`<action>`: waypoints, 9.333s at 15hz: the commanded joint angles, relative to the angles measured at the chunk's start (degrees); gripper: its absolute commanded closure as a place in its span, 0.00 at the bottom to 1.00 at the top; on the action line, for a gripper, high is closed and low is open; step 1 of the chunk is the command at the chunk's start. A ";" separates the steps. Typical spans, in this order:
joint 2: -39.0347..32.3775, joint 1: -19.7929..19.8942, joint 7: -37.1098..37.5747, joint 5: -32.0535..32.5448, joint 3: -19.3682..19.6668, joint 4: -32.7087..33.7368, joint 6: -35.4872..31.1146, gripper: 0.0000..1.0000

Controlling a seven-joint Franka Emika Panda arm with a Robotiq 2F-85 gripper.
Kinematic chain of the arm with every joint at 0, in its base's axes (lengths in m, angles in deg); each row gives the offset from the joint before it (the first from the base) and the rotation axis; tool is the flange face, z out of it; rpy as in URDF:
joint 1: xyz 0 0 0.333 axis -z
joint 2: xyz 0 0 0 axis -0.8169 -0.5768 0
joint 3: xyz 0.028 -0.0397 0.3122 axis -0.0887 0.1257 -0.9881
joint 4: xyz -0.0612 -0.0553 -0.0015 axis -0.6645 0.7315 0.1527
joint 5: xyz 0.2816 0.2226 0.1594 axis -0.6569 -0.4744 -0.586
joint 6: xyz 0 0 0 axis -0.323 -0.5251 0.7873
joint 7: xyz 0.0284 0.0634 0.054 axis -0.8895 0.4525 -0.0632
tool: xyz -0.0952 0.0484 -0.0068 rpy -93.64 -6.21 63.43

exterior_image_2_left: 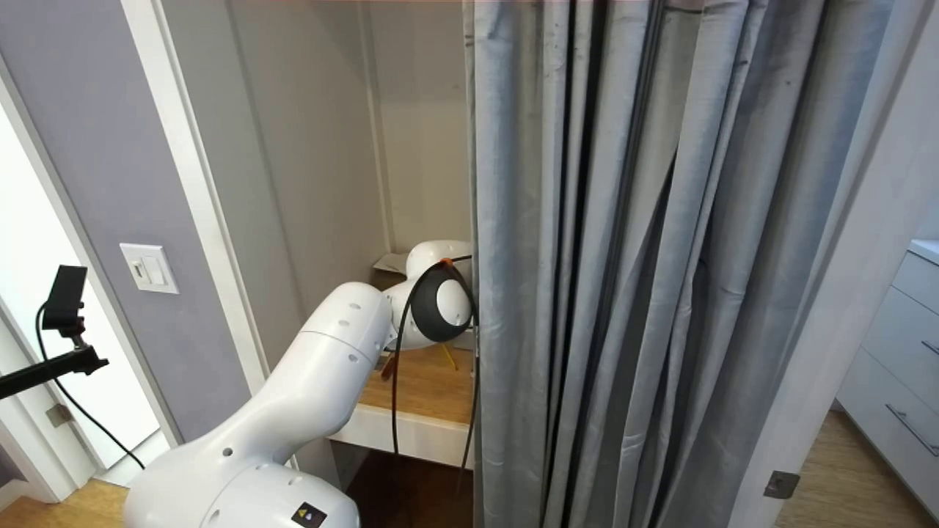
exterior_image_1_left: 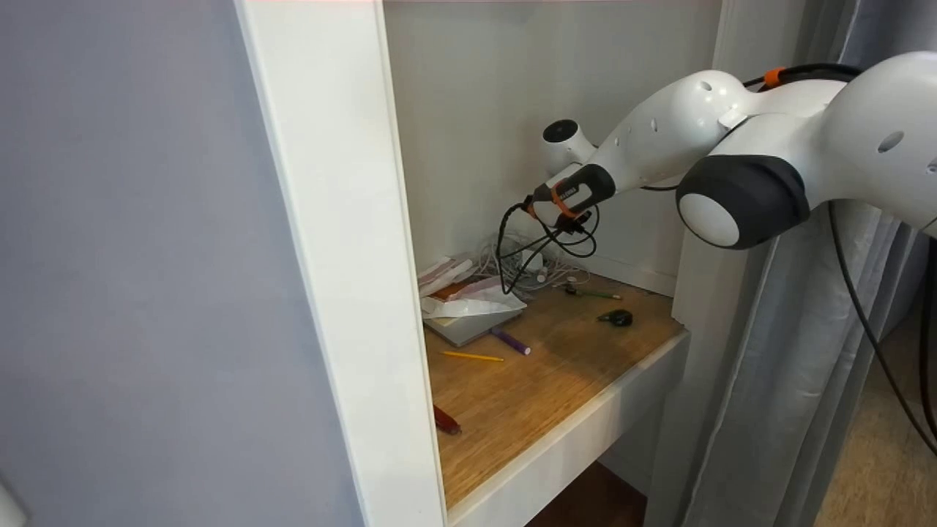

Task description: Pick up the blue marker and use it to flip the light switch in the closet downwards, put the blue marker back on the shelf

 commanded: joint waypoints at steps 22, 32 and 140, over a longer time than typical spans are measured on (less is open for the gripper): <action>0.43 3.26 -0.44 4.77 -6.05 1.77 0.42 0.94; -4.36 9.32 -0.93 6.70 -12.50 11.73 4.06 0.95; 29.69 19.96 -83.38 5.29 -45.68 -67.82 -34.76 0.94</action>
